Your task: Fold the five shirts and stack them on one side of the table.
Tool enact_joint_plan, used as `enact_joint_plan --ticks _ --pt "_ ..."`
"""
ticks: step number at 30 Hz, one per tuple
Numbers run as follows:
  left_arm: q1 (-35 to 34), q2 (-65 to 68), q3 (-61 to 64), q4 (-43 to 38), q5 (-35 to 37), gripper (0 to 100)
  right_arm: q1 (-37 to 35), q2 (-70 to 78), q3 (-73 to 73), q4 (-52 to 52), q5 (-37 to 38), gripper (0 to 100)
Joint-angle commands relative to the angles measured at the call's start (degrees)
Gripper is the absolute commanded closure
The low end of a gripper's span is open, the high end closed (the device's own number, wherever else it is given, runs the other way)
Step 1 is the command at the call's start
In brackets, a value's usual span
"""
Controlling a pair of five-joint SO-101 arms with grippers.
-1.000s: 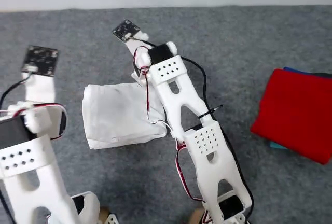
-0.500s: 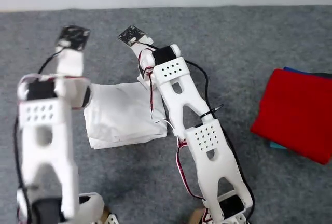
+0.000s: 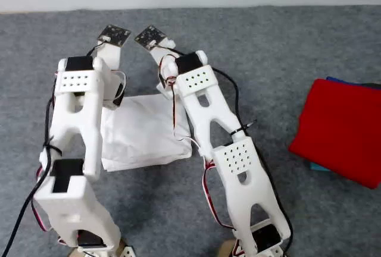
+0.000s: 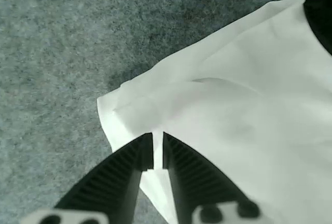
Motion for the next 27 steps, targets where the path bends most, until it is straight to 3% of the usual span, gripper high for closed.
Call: enact_joint_plan --ticks 1,27 --pt "0.2 1.0 -2.9 0.3 0.4 96 0.7 -0.7 -2.7 -0.7 0.3 98.7" --pt "-3.9 9.9 -2.9 0.4 2.2 96 6.0 1.7 -3.1 0.2 0.4 98.7"
